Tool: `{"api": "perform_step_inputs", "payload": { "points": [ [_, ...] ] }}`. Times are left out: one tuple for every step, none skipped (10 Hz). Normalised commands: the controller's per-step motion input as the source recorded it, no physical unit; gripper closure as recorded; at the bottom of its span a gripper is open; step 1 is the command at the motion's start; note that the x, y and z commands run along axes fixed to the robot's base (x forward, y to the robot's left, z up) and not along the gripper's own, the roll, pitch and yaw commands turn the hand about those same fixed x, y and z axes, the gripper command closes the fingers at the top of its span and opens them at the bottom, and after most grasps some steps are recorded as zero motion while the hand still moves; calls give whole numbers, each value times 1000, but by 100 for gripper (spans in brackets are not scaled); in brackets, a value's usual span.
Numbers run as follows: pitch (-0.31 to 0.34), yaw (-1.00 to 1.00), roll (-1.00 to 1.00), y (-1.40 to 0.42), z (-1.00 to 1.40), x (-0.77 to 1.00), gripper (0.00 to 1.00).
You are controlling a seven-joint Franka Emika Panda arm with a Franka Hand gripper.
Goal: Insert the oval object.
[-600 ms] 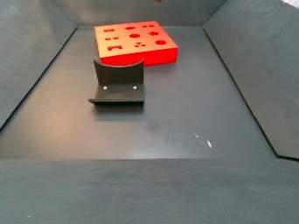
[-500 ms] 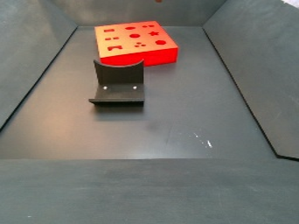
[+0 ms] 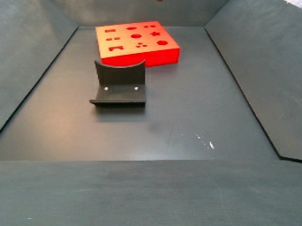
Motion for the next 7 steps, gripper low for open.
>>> {"api": "perform_step_inputs", "payload": {
  "points": [
    [0,-1000,0,-40,-74,0,100],
    [0,-1000,6,-31,-83,0,100],
    [0,-1000,6,-29,-83,0,100],
    [0,-1000,6,-31,-80,0,100],
    [-23,-906,-40,-43,17,137,100],
    [-113,-817,-204,0,0,166,100],
    [-221,-826,-307,0,0,0,100]
  ]
}}
